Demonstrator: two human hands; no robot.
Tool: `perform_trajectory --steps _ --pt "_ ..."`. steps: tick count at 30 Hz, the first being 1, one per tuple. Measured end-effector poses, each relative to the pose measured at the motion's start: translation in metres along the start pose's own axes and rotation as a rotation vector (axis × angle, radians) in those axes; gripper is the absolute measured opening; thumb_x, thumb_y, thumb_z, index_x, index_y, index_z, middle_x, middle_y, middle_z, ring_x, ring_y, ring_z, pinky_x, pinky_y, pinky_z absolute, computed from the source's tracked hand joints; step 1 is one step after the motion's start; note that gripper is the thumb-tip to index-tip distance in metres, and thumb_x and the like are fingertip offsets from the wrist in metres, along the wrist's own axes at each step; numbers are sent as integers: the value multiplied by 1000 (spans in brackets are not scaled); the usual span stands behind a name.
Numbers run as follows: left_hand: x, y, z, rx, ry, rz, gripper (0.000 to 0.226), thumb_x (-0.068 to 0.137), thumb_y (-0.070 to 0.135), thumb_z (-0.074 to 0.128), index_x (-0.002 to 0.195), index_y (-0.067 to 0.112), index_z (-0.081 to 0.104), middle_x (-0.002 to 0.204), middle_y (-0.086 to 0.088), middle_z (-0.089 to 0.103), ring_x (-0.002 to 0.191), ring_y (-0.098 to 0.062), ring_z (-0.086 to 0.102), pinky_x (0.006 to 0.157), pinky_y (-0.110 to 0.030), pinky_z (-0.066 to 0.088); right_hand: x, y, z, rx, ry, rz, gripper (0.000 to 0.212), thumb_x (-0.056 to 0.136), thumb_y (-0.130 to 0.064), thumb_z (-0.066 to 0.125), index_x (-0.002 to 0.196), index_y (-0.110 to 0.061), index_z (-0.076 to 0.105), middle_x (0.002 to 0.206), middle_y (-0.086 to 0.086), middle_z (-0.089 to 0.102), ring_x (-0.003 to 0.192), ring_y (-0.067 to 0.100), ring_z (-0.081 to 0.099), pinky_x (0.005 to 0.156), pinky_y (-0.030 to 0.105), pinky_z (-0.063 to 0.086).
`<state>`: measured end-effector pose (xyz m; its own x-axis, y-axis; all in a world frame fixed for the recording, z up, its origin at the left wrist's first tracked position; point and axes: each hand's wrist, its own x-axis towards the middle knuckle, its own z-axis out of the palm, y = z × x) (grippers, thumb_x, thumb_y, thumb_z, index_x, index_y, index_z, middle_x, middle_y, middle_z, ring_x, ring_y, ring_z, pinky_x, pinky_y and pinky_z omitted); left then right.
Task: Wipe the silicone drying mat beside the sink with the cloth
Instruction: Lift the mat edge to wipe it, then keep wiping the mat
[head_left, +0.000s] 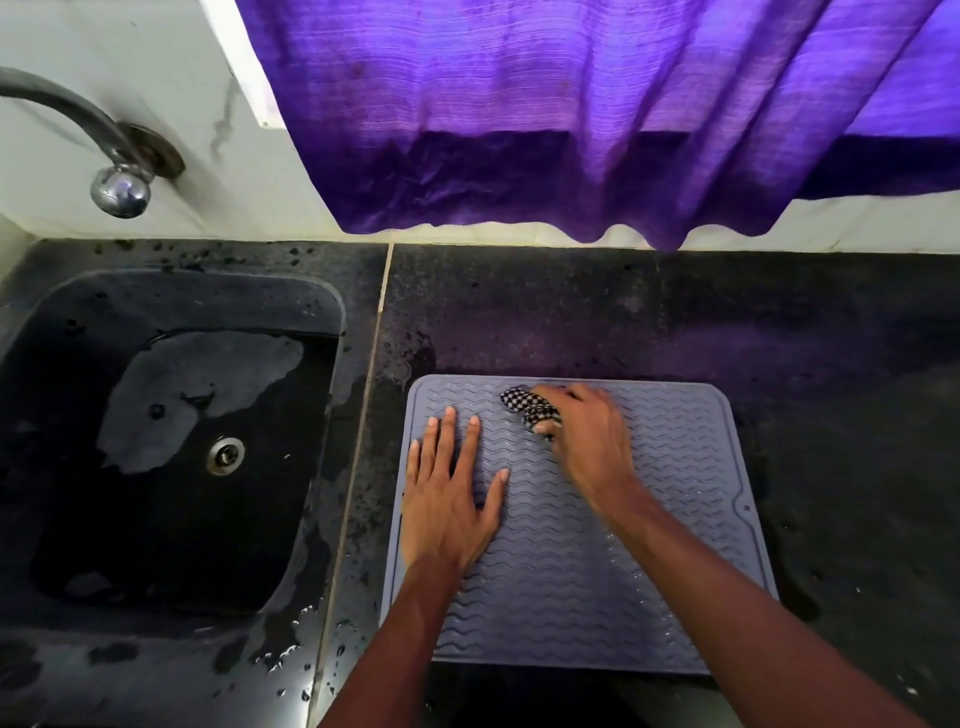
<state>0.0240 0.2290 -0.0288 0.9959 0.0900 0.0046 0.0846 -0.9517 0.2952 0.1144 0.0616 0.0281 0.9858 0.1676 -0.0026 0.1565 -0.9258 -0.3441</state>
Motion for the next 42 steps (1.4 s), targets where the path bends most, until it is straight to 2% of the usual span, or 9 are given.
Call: perform_trajectory --steps 4,7,11,13,22,26,30,35,42 --pt "1 0 -1 -27 7 9 78 99 65 26 161 20 13 169 -3 8 156 -21 5 126 -40 8 6 -5 -6 -12 -52 17 57 78 -13 76 128 -36 59 114 3 63 108 27 55 84 38 51" --pt "1 -5 -5 -123 -11 34 83 98 67 29 161 16 13 169 -1 6 156 -18 4 126 -39 10 9 -8 -14 13 -68 39 42 81 -19 74 116 -39 64 101 1 64 99 26 60 76 34 50" --pt "-8 -25 -11 -161 86 90 71 100 53 43 155 9 36 165 -5 28 152 -19 27 118 -42 37 11 -24 -15 63 -33 29 48 78 -18 75 121 -36 63 103 3 68 97 27 64 78 36 53" --pt "-11 -31 -10 -141 126 109 65 100 47 44 151 6 43 161 -7 36 148 -20 34 113 -45 43 9 -35 -8 92 -32 14 49 76 -19 76 120 -35 63 106 3 70 98 27 65 79 36 54" --pt "-13 -29 -9 -89 174 145 60 102 42 41 147 3 46 157 -10 42 146 -22 39 115 -43 41 5 -47 10 5 -42 16 52 80 -22 76 127 -36 58 111 0 67 103 26 62 82 35 52" --pt "-13 -28 -12 -113 200 116 55 101 38 42 141 4 55 150 -10 52 140 -23 48 108 -43 48 12 -54 9 33 -55 3 40 78 -22 77 113 -35 63 104 -3 70 98 22 64 76 31 51" --pt "-13 -27 -13 -116 225 123 51 99 33 44 136 2 59 143 -12 57 134 -24 54 103 -42 52 17 -76 14 78 -79 -58 47 79 -24 75 121 -36 61 108 -2 67 101 23 62 79 34 52" --pt "-12 -29 -10 -151 224 131 50 99 31 46 137 1 58 144 -12 57 136 -23 52 106 -42 50 14 -89 24 -6 -66 -87 59 77 -13 76 129 -34 58 111 1 63 106 26 58 83 38 53" --pt "-12 -30 -10 -210 201 131 52 99 33 47 140 3 56 147 -11 54 140 -22 48 110 -43 47 25 -102 14 -24 -123 -79 48 85 -17 70 128 -36 59 110 4 63 106 27 57 83 40 52"
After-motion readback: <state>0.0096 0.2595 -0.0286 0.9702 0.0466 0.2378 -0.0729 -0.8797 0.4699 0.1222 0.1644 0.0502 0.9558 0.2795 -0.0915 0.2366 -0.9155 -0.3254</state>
